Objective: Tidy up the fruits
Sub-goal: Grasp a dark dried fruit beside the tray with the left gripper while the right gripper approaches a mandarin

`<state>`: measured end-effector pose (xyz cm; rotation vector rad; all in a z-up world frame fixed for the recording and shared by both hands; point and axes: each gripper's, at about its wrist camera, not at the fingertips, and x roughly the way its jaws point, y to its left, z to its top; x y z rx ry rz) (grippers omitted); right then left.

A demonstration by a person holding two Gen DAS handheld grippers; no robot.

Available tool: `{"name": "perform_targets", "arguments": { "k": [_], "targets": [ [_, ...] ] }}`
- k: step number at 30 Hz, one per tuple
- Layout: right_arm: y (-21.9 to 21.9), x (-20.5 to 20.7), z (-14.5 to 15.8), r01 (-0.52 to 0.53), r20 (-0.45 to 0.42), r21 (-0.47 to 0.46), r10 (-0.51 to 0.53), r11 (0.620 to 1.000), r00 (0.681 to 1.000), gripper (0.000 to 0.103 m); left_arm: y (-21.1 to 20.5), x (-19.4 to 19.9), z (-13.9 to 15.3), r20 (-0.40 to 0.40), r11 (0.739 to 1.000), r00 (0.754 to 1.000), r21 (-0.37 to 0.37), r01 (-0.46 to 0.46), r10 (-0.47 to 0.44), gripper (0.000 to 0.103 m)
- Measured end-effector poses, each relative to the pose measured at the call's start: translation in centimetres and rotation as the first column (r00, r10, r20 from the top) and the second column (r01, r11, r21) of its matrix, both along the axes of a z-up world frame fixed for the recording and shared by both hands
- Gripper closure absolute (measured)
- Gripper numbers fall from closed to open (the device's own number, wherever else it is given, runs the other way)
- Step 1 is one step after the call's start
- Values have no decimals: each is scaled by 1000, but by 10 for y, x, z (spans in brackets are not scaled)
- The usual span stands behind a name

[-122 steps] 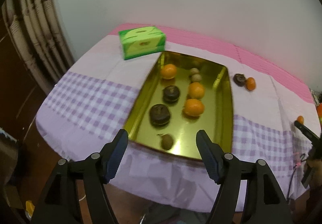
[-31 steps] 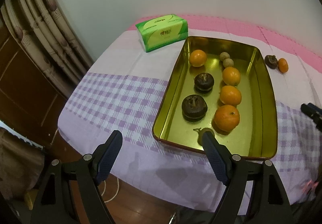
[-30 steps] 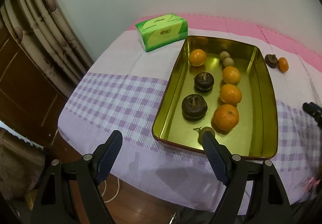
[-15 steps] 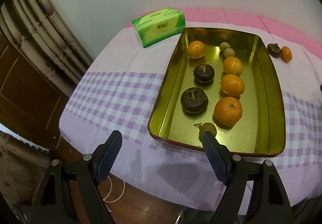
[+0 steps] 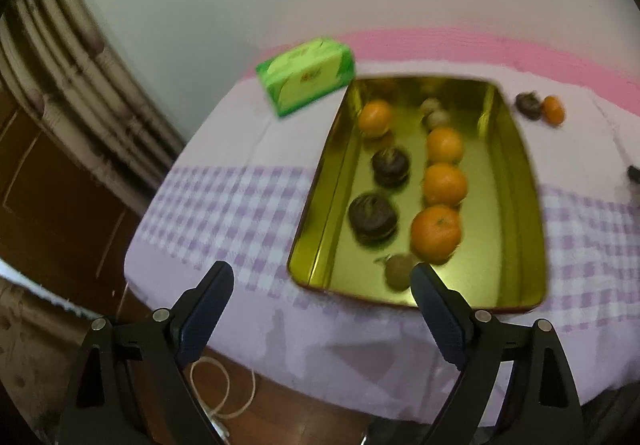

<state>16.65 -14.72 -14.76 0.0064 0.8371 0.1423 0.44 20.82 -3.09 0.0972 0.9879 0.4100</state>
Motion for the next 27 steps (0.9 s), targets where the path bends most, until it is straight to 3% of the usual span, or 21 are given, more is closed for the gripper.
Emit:
{"name": "perform_targets", "arguments": {
  "k": [4, 7, 8, 10, 13, 14, 16, 17, 21, 26, 27],
  "targets": [
    [-2, 2, -1, -9, -5, 4, 9, 1000, 1000, 4, -22, 17, 28, 64, 985, 983, -17, 171, -170, 13],
    [-5, 1, 0, -12, -2, 26, 12, 1000, 1000, 3, -47, 45, 45, 93, 940, 937, -14, 340, -337, 13],
    [-7, 0, 1, -14, 0, 39, 14, 999, 1000, 3, -58, 60, 50, 99, 911, 908, -25, 411, -407, 13],
    [-8, -1, 1, -17, 4, 65, 17, 998, 1000, 3, -76, 87, 52, 83, 824, 830, -98, 558, -552, 13],
    [-12, 2, 2, -21, 11, 108, 20, 994, 1000, 2, -103, 131, 42, 35, 622, 646, -236, 747, -762, 13],
    [-14, 2, 2, -22, 13, 120, 21, 992, 1000, 2, -112, 146, 35, -3, 571, 588, -245, 784, -809, 13],
    [-16, 1, 1, -23, 17, 139, 21, 990, 1000, 2, -127, 174, 21, -82, 497, 492, -230, 837, -867, 14],
    [-15, 1, 1, -24, 18, 144, 21, 989, 1000, 2, -132, 185, 14, -111, 453, 440, -269, 850, -891, 14],
    [-19, 2, 1, -27, 22, 170, 23, 985, 999, 2, -138, 225, -13, -165, 362, 324, -344, 866, -932, 19],
    [-23, 0, 1, -23, 29, 206, 17, 978, 999, 2, -141, 250, -55, -275, 300, 201, -392, 870, -940, 38],
    [-23, -1, 1, -20, 30, 211, 14, 977, 999, 2, -140, 254, -58, -281, 293, 194, -374, 880, -940, 39]
  ]
}}
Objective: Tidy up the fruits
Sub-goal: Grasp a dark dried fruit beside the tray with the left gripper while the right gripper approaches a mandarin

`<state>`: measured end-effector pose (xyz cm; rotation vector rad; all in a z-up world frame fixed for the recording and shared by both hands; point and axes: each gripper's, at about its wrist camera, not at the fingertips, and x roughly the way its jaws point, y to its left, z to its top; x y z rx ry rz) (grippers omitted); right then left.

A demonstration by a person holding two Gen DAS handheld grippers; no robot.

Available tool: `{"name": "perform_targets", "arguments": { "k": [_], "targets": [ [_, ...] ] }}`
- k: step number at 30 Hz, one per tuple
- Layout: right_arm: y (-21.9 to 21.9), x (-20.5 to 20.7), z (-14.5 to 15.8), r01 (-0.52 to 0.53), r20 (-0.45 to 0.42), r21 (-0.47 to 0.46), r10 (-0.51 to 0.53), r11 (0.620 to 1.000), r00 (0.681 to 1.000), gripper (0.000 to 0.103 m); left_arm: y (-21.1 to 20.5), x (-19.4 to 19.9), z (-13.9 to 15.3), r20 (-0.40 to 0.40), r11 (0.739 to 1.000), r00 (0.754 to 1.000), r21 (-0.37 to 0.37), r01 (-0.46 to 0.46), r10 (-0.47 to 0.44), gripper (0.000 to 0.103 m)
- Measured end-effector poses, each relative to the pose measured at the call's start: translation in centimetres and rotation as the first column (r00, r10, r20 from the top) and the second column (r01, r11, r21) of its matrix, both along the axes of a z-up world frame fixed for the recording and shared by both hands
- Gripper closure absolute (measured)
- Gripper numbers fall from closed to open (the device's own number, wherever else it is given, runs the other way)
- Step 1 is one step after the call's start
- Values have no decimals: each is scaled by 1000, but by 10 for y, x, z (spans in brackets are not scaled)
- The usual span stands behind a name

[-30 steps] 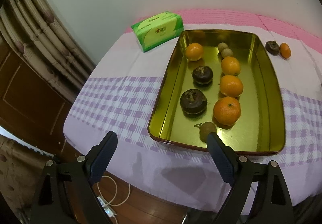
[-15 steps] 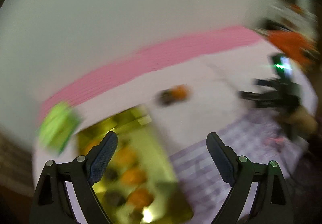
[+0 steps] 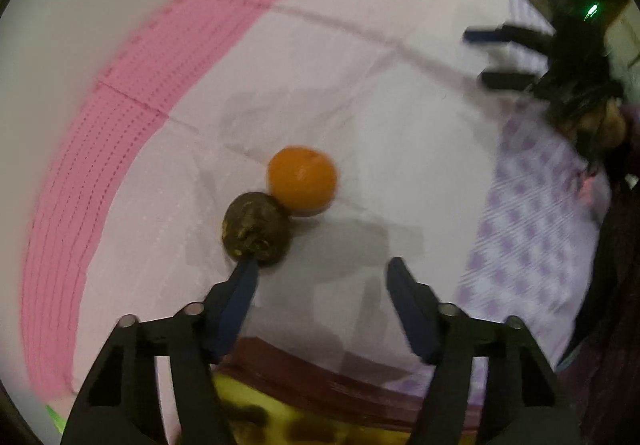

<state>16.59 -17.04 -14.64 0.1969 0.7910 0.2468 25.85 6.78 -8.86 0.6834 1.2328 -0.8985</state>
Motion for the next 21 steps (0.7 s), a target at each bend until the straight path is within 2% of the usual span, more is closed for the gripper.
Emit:
{"name": "perform_targets", "arguments": {
  "k": [2, 6, 11, 12, 14, 16, 18, 21],
  "targets": [
    [-2, 0, 0, 6, 2, 16, -6, 1000, 1000, 2, -1, 9, -1, 36, 1000, 999, -5, 24, -24, 39],
    [-1, 0, 0, 13, 4, 23, -13, 1000, 1000, 2, 0, 26, 1, 57, 998, 998, -61, 18, -14, 39],
    [0, -1, 0, 14, 4, 20, -14, 1000, 1000, 2, -6, 28, -13, 45, 997, 998, -51, 51, -49, 42],
    [0, -1, 0, 15, 4, 22, -15, 1000, 1000, 2, -5, 31, -12, 36, 996, 999, -83, 42, -40, 46],
    [0, -1, 0, 18, 5, 28, -18, 999, 1000, 2, -1, 36, -10, 45, 995, 999, -102, 6, -1, 60],
    [0, -1, 0, 21, 5, 33, -21, 999, 1000, 2, 4, 40, -10, 25, 993, 998, -110, -48, 51, 60],
    [0, -2, -1, 21, 5, 31, -22, 999, 1000, 2, 5, 32, -10, 41, 992, 994, -85, -95, 98, 60],
    [-1, -2, -1, 21, 5, 35, -21, 999, 1000, 2, 5, 5, -6, 114, 987, 980, -40, -159, 162, 60]
  ]
}}
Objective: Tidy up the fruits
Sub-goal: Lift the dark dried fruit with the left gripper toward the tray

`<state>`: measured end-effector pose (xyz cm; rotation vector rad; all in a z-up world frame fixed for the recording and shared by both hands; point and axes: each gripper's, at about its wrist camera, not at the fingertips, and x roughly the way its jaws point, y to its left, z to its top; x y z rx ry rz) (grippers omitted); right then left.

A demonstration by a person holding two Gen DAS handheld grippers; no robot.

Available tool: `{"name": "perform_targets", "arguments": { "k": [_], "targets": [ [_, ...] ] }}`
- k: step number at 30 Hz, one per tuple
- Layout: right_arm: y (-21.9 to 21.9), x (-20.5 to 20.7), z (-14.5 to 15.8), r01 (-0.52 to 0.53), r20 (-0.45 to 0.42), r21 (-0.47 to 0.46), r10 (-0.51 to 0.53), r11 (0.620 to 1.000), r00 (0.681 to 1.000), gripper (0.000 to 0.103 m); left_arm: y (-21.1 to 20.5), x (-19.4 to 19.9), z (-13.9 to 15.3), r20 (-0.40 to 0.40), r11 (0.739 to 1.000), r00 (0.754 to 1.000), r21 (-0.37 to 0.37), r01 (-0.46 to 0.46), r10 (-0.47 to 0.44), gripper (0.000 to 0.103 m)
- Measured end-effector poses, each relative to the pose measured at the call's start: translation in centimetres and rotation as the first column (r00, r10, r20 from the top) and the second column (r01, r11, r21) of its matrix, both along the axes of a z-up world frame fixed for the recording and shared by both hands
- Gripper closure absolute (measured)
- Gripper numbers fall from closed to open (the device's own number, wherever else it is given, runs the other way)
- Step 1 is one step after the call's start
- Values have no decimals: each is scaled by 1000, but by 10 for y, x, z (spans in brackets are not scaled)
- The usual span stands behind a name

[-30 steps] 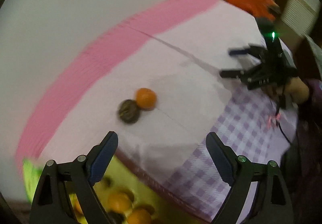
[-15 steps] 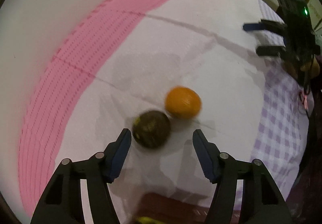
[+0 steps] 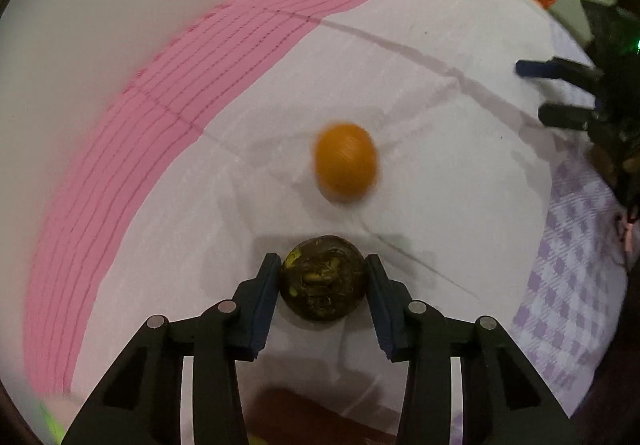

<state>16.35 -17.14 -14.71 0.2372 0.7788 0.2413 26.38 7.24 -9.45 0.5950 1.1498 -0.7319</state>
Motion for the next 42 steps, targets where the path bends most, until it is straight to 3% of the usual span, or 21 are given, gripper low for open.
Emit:
{"name": "perform_targets", "arguments": {
  "k": [4, 7, 10, 13, 16, 18, 21, 22, 23, 25, 27, 29, 30, 33, 35, 38, 42],
  "targets": [
    [2, 0, 0, 0, -3, -17, 0, 1000, 1000, 2, -1, -34, 25, 38, 979, 980, -74, -192, 195, 59],
    [7, 2, 0, -1, -10, -49, 0, 999, 1000, 1, 5, -64, 45, 20, 917, 930, -178, -357, 366, 59],
    [13, 3, -1, -1, -20, -91, -1, 996, 1000, 0, 18, -95, 60, -76, 801, 851, -301, -517, 520, 59],
    [19, 4, -2, 2, -29, -134, -5, 991, 1000, 0, 27, -127, 70, -113, 697, 778, -381, -608, 618, 59],
    [31, 6, -5, -6, -46, -231, -4, 973, 999, 0, 28, -147, 86, -81, 629, 719, -423, -652, 691, 59],
    [40, 5, -8, -14, -58, -302, -4, 953, 998, 0, 36, -161, 92, -53, 605, 686, -426, -673, 725, 59],
    [39, 2, -7, -18, -56, -291, 2, 956, 998, 4, 52, -178, 105, 27, 589, 642, -428, -686, 767, 59],
    [38, 0, -4, -29, -40, -265, 19, 964, 999, 12, 55, -179, 107, 45, 590, 635, -425, -686, 771, 59],
    [39, 1, 1, -56, -24, -238, 52, 970, 998, 33, 60, -182, 108, 62, 588, 625, -421, -691, 778, 59],
    [51, 3, 12, -125, -10, -246, 126, 961, 992, 37, 71, -187, 107, 74, 572, 602, -421, -704, 795, 59],
    [69, 6, 26, -211, 16, -242, 222, 947, 975, 35, 78, -193, 105, 59, 578, 614, -419, -701, 787, 62],
    [76, 5, 35, -215, 55, -259, 236, 942, 970, 24, 70, -196, 105, 41, 618, 673, -439, -652, 739, 62],
    [77, 4, 37, -213, 69, -261, 238, 942, 969, 21, 58, -197, 107, 37, 663, 724, -438, -607, 688, 62],
    [67, -1, 31, -195, 72, -245, 218, 950, 973, 21, 19, -200, 106, 127, 775, 807, -397, -492, 577, 60],
    [56, -3, 23, -179, 61, -241, 199, 954, 978, 21, -3, -190, 95, 116, 821, 854, -364, -439, 508, 60],
    [43, -10, 16, -155, 69, -224, 174, 962, 982, 21, -27, -166, 69, 41, 846, 886, -321, -426, 461, 60],
    [32, -15, 13, -136, 85, -189, 155, 972, 984, 20, -47, -144, 38, -22, 875, 905, -248, -417, 425, 60]
  ]
}}
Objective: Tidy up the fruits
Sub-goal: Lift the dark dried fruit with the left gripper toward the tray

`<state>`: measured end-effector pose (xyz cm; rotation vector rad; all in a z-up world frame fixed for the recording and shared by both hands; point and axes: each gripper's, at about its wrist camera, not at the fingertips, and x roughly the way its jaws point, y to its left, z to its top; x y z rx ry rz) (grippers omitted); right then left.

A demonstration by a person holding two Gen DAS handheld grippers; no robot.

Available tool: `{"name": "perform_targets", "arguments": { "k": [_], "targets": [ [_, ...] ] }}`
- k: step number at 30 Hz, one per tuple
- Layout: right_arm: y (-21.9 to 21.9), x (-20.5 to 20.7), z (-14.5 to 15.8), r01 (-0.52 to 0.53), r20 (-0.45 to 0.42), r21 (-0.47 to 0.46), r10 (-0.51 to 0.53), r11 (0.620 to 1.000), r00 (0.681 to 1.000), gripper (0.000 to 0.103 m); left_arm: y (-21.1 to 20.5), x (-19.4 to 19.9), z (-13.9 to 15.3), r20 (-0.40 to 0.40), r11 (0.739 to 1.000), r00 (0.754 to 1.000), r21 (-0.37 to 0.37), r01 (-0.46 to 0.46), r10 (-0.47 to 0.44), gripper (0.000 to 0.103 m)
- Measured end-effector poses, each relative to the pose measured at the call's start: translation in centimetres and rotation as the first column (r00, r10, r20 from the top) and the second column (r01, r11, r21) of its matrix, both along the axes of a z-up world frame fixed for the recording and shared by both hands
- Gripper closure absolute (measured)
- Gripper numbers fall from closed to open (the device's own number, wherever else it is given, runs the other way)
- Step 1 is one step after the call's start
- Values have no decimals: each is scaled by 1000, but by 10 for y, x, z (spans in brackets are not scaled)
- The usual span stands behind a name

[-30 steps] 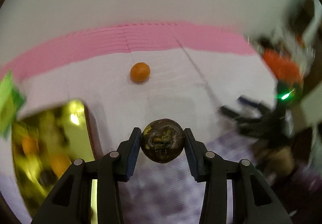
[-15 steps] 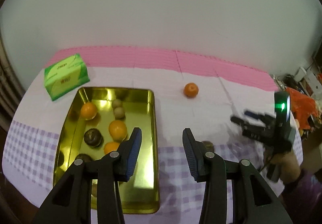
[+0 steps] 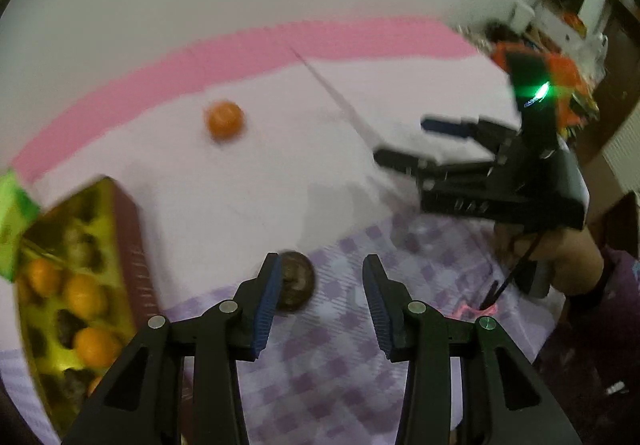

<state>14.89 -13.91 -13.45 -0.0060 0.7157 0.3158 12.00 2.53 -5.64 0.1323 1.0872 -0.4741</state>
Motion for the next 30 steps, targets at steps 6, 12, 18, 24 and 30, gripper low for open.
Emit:
{"name": "perform_targets", "arguments": {
  "k": [6, 12, 18, 24, 30],
  "targets": [
    [-11, 6, -2, 17, -29, 74, -15, 997, 999, 18, -16, 9, -24, 38, 995, 999, 96, -5, 2, 60],
    [-19, 8, -3, 21, -40, 127, -16, 992, 999, 15, -1, 6, -17, 89, 997, 993, 33, -76, 73, 60],
    [-22, 9, -4, 25, -54, 153, -17, 988, 998, 15, 14, 9, -34, 38, 994, 994, 21, -105, 104, 60],
    [-24, 13, -7, 38, -75, 158, -27, 987, 997, 14, 10, 3, -40, 78, 994, 993, 57, -94, 89, 60],
    [-19, 15, -9, 30, -89, 137, -18, 990, 996, 13, 21, 2, -51, 60, 990, 989, 11, -138, 137, 61]
  ]
}}
